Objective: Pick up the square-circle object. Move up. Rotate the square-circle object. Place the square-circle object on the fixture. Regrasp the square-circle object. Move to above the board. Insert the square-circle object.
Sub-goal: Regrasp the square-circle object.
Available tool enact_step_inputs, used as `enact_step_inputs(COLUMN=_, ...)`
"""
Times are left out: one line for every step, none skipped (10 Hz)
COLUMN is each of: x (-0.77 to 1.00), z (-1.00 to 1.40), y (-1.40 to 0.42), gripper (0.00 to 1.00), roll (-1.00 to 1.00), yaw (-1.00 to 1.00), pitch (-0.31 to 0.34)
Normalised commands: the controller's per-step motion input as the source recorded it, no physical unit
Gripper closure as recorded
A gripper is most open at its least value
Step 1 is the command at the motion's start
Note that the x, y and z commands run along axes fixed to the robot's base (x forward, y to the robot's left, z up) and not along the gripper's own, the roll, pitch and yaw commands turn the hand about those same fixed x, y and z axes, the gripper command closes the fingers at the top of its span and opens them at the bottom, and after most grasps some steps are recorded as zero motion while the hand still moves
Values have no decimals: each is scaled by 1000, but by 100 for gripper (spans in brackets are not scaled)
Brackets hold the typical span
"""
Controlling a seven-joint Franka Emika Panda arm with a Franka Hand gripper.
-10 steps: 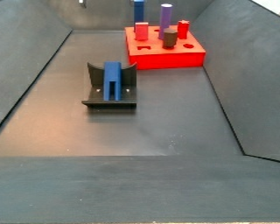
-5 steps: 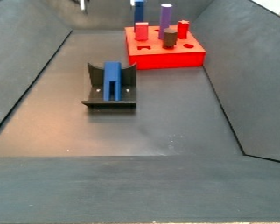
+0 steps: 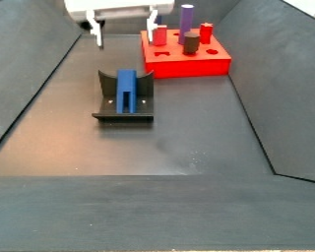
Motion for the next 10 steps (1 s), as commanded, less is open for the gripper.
enact_step_inputs(x=83, z=-1000, y=48, gripper=0, roll=78, yaw=10, pitch=-115)
enact_step_inputs(x=92, z=-1000, y=42, gripper=0, roll=80, yaw=-18, pitch=-96)
enact_step_inputs(x=101, z=-1000, y=37, gripper=0, roll=80, yaw=-33, pitch=-78)
enact_step_inputs(x=103, z=-929, y=27, gripper=0, roll=77, yaw=-39, pitch=-60)
enact_step_inputs(x=94, z=-728, y=16, gripper=0, roll=77, yaw=-41, pitch=-32)
enact_step_inputs(x=85, z=-582, y=10, gripper=0, roll=78, yaw=-38, pitch=-15)
enact_step_inputs(x=75, z=-445, y=8, gripper=0, roll=75, yaw=-25, pitch=-11)
enact_step_inputs(x=65, z=-307, y=10, gripper=0, roll=76, yaw=-9, pitch=-12)
enact_step_inputs(x=17, z=-176, y=1, gripper=0, roll=65, yaw=4, pitch=4)
enact_step_inputs(x=0, z=-500, y=0, gripper=100, roll=0, yaw=0, pitch=0)
